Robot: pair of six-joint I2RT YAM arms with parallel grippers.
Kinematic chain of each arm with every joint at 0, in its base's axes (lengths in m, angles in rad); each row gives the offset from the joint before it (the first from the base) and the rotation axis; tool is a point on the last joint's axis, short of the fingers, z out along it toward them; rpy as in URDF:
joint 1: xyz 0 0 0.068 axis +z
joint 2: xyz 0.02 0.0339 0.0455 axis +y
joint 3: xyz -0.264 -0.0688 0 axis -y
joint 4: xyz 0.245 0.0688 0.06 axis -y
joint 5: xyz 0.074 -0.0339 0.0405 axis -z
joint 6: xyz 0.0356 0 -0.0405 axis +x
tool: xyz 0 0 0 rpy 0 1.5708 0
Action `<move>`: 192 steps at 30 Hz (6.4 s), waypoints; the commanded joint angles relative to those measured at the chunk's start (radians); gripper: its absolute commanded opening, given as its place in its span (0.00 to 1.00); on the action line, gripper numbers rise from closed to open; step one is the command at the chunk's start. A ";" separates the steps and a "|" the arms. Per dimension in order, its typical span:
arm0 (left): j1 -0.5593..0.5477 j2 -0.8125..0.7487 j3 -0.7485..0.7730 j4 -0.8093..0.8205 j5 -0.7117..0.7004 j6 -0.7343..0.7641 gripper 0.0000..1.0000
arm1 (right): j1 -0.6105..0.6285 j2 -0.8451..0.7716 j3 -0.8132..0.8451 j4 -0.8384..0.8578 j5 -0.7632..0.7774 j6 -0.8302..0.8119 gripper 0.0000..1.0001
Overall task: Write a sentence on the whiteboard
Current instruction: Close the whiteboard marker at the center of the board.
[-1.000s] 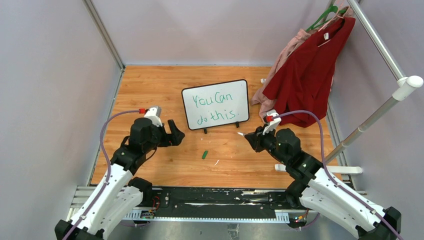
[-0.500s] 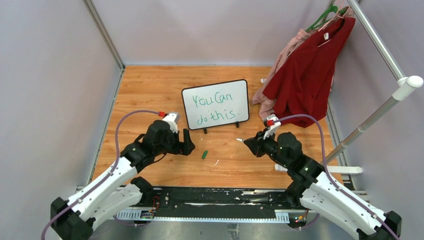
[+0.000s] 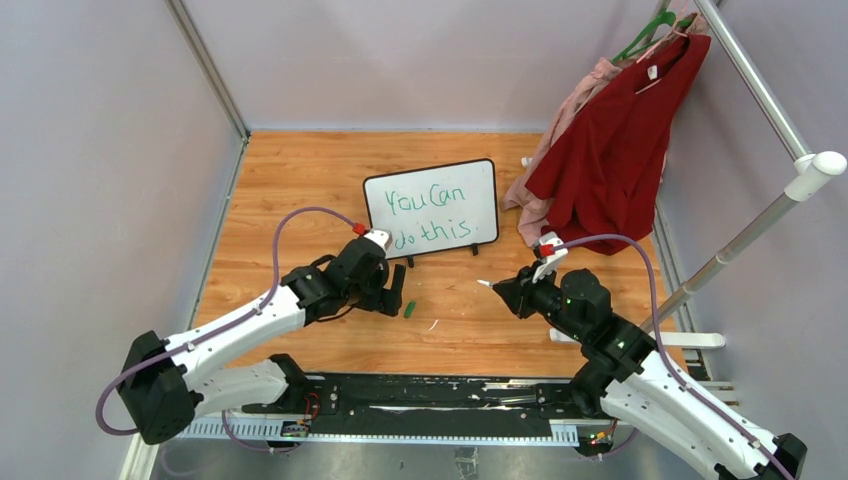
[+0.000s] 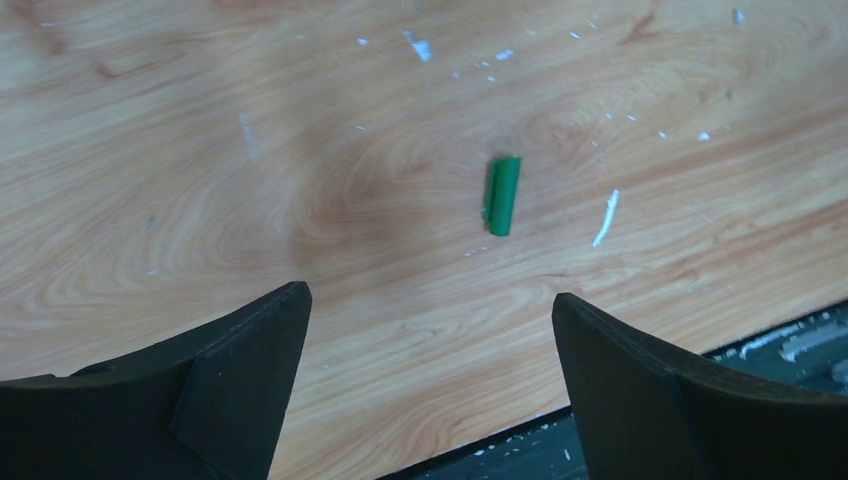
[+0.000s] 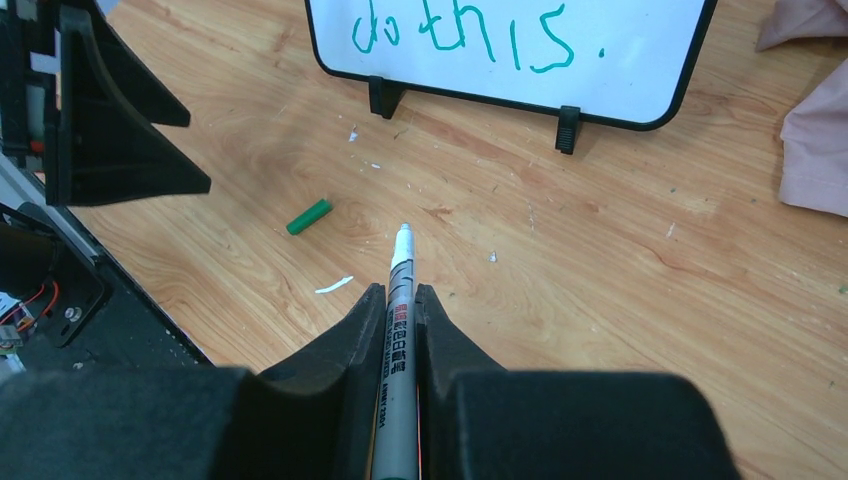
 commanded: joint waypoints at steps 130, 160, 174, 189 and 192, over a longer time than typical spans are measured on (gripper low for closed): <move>0.102 -0.715 -0.069 0.770 -0.269 -0.728 0.00 | 0.610 0.534 0.359 1.100 0.216 -0.521 0.00; 0.102 -0.801 -0.106 0.753 -0.238 -0.793 0.00 | 0.638 0.720 0.486 1.178 0.151 -0.565 0.00; 0.102 -0.802 -0.107 0.752 -0.212 -0.796 0.00 | 0.638 0.742 0.507 1.175 0.156 -0.555 0.00; 0.102 -0.803 -0.110 0.753 -0.191 -0.798 0.00 | 0.638 0.751 0.510 1.180 0.166 -0.547 0.00; 0.102 -0.802 -0.110 0.753 -0.187 -0.799 0.00 | 0.638 0.752 0.511 1.182 0.166 -0.547 0.00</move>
